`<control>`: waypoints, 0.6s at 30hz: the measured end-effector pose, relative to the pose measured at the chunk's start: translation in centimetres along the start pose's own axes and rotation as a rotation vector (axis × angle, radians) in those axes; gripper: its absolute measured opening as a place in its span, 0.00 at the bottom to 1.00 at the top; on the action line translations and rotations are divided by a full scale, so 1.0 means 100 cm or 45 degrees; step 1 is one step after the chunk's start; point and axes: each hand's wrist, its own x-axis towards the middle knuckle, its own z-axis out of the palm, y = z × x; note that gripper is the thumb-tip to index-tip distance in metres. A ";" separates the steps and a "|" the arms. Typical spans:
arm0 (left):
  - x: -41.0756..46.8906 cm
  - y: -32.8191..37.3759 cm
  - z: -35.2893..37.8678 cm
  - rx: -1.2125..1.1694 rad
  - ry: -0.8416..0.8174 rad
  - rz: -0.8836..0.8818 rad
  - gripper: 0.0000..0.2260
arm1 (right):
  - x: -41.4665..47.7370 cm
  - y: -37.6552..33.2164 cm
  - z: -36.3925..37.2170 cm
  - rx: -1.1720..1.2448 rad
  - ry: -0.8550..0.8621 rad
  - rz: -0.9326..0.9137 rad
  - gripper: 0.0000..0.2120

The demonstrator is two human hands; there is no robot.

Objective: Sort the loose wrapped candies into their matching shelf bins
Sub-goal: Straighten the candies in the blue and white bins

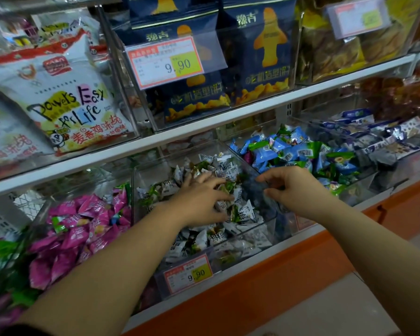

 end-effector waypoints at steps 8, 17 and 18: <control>-0.018 -0.053 0.004 -0.147 0.178 -0.202 0.11 | 0.001 0.005 -0.003 0.082 -0.046 -0.028 0.12; -0.031 -0.063 -0.001 -0.549 0.145 -0.281 0.12 | 0.004 -0.002 -0.004 0.036 -0.010 -0.038 0.12; -0.031 -0.060 -0.007 -0.653 0.147 -0.252 0.12 | 0.010 -0.006 -0.004 0.047 0.034 -0.044 0.12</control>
